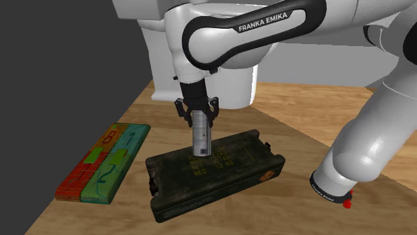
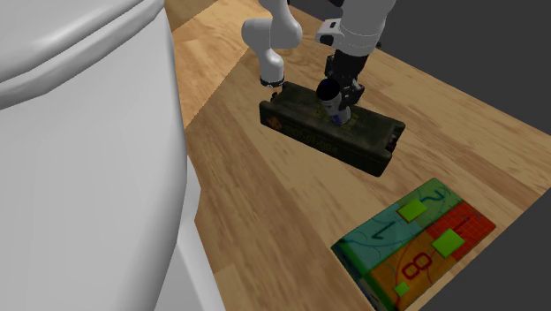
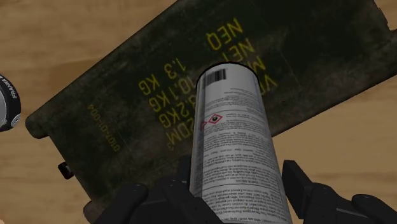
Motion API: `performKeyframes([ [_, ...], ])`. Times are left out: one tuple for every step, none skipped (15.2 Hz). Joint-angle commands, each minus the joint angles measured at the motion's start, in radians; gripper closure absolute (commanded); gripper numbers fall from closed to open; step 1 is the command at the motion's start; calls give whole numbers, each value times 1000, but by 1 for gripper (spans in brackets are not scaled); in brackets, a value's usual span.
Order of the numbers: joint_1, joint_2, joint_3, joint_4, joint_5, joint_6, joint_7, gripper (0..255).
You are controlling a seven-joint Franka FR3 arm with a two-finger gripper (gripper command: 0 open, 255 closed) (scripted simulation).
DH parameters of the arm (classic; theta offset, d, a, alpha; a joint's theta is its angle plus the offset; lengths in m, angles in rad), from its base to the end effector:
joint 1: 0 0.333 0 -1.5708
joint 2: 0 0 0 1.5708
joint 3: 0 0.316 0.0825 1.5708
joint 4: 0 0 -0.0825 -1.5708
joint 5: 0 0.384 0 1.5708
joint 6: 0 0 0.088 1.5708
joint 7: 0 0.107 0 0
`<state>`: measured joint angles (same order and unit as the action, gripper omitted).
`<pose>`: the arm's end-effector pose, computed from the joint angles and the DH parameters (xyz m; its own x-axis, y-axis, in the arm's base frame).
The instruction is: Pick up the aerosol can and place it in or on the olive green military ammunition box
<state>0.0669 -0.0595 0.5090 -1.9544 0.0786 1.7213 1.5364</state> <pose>0.4327 0.2944 0.4847 0.5502 -0.8335 -0.0515 -0.8161 -0.5497 0.1785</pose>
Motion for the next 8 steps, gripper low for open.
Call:
performKeyframes([
  [8, -78, 3, -78, 40, 10, -5, 255],
  [14, -117, 3, -115, 60, 11, -8, 255],
  [22, -156, 3, -150, 80, 11, -11, 255],
  [30, -195, 3, -183, 99, 9, -13, 255],
  [42, -244, 3, -224, 123, 5, -14, 255],
  [44, -241, 3, -235, 122, 19, -14, 255],
  [44, -238, 5, -246, 122, 33, -14, 255],
  [45, -235, 7, -257, 123, 47, -14, 255],
])
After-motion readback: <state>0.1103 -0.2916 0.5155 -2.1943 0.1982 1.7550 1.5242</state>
